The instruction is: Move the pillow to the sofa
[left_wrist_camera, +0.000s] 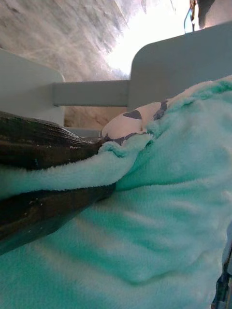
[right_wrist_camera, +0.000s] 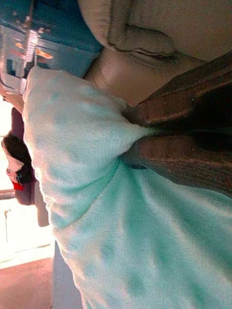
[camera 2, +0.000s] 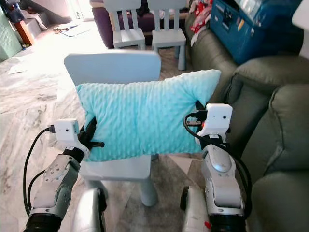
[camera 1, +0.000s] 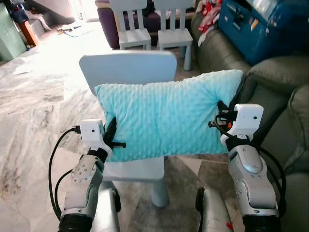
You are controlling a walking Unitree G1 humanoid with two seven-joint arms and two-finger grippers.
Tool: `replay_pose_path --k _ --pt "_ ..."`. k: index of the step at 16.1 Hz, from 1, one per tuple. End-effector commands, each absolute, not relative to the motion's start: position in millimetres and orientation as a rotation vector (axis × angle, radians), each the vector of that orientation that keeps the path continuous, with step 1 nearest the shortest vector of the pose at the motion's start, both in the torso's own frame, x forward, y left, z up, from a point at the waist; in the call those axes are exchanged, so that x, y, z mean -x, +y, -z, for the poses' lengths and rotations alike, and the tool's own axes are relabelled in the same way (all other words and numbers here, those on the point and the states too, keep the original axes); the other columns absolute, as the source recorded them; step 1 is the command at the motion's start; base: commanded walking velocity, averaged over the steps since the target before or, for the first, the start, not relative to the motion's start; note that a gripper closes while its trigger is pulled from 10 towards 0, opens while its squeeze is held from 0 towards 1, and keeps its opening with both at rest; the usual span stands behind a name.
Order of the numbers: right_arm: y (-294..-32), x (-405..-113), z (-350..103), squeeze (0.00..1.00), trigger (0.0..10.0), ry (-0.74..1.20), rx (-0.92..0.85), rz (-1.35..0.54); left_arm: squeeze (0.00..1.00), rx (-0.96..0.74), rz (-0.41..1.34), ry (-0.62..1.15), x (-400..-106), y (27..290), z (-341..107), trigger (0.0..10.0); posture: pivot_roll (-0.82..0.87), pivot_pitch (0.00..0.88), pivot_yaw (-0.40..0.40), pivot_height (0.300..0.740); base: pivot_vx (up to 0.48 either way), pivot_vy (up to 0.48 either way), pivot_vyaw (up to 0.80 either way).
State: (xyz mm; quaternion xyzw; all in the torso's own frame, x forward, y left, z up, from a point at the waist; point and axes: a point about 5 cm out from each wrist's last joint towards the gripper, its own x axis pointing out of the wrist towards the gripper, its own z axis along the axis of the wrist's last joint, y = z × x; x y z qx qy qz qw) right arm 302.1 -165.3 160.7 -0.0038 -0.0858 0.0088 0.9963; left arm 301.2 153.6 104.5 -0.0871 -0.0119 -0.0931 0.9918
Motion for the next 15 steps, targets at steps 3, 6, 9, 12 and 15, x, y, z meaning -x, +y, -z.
replay_pose_path --k 3,6,9,12,15 --pt "-164.1 -302.7 -167.2 0.00 0.0 -0.201 0.010 -0.022 0.00 0.165 0.205 -0.019 -302.1 152.4 -105.3 10.0 -0.18 0.000 0.043 0.625 0.000 0.000 0.00" --pt "-164.9 -302.3 -167.2 0.00 0.0 -0.201 0.012 -0.020 0.00 0.167 0.212 -0.016 -301.8 151.1 -104.8 10.0 -0.19 0.000 0.043 0.660 0.000 0.000 0.00" --pt "-165.4 -302.5 -167.1 0.00 0.0 -0.200 0.012 -0.020 0.00 0.174 0.206 0.005 -302.6 150.4 -102.4 10.0 -0.19 0.000 0.041 0.695 0.000 0.000 0.00" --pt "-165.9 -302.6 -167.1 0.00 0.0 -0.200 0.015 -0.020 0.00 0.179 0.202 0.013 -302.9 150.2 -101.3 10.0 -0.19 0.000 0.039 0.730 0.000 0.000 0.00" --pt "-166.9 -302.8 -168.0 0.00 0.0 -0.202 0.018 -0.017 0.00 0.169 0.204 0.012 -303.1 149.2 -101.2 10.0 -0.19 0.000 0.037 0.740 0.000 0.000 0.00"
